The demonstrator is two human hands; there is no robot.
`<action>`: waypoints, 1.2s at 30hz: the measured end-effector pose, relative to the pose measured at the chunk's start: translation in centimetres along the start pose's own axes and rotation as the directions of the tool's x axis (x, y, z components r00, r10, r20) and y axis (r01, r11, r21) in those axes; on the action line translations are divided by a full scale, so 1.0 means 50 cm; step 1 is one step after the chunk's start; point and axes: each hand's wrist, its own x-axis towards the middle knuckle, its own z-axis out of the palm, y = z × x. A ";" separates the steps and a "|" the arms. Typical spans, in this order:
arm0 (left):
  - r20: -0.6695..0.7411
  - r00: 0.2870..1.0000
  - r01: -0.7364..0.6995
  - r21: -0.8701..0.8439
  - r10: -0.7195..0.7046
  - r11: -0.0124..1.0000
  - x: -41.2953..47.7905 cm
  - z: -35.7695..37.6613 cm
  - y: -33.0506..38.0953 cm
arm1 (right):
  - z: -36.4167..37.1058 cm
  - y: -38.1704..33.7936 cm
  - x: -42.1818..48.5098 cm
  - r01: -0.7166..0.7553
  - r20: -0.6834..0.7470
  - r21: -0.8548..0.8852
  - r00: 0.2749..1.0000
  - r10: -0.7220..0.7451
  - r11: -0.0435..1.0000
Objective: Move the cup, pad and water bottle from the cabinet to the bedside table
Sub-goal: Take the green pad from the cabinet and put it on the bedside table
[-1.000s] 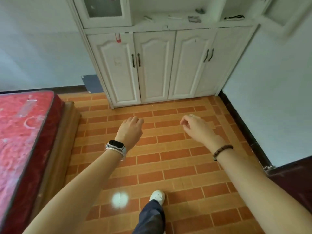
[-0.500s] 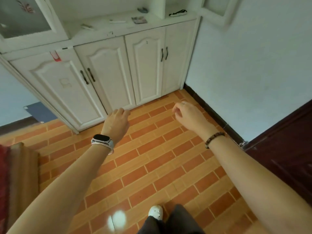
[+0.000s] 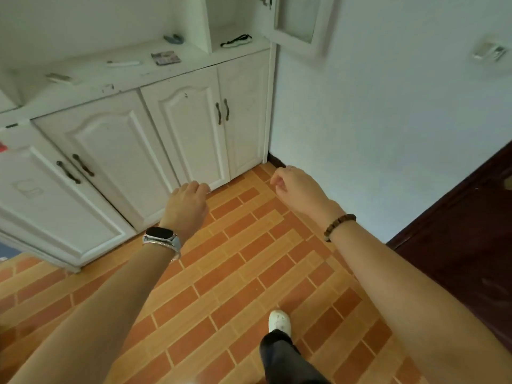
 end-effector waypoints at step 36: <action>-0.125 0.990 -0.071 0.007 0.071 0.997 0.936 0.125 -0.114 | -0.111 0.361 0.827 -0.022 -0.012 -0.025 1.000 0.022 0.999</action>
